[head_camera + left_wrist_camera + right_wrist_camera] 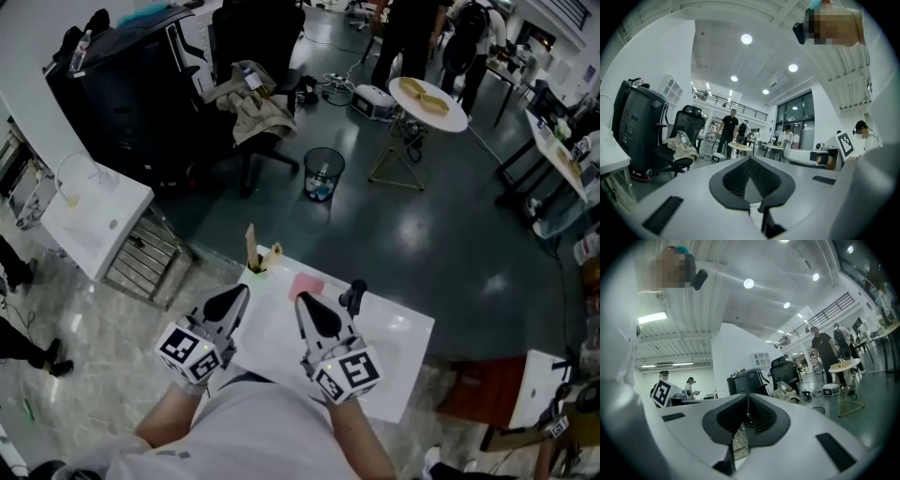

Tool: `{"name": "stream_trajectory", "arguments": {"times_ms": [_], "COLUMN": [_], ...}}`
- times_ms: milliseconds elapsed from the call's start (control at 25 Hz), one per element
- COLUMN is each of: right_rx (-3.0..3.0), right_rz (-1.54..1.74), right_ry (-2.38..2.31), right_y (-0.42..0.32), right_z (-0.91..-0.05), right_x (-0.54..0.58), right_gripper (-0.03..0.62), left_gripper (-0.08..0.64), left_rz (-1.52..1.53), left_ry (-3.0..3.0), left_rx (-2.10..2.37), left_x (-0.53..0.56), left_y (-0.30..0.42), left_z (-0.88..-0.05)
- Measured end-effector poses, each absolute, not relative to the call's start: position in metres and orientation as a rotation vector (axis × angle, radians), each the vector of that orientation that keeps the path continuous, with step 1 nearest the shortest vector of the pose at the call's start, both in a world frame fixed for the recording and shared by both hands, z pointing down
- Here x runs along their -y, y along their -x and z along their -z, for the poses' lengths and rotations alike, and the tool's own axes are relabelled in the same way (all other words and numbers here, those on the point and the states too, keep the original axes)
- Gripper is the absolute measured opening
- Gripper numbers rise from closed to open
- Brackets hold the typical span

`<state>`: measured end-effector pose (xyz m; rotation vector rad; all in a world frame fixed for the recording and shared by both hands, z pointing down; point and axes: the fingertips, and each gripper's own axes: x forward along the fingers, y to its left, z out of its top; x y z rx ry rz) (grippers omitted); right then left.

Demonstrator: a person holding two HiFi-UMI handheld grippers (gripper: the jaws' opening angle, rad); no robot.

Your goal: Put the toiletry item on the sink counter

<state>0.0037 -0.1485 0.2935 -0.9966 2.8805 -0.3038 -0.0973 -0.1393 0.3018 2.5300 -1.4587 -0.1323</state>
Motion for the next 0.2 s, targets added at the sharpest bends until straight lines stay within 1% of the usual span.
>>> {"name": "stream_trajectory", "arguments": {"times_ms": [200], "right_rx": [-2.879], "right_rz": [0.303], "right_ry": [0.997], "right_y": [-0.0044], "right_z": [-0.2914], "right_x": [0.1474], "right_gripper": [0.029], "left_gripper": [0.017], "left_rz": [0.139], "left_ry": [-2.530], "left_rx": [1.456], "left_x": [0.1390], "left_y": [0.0961], "left_z": [-0.2998]}}
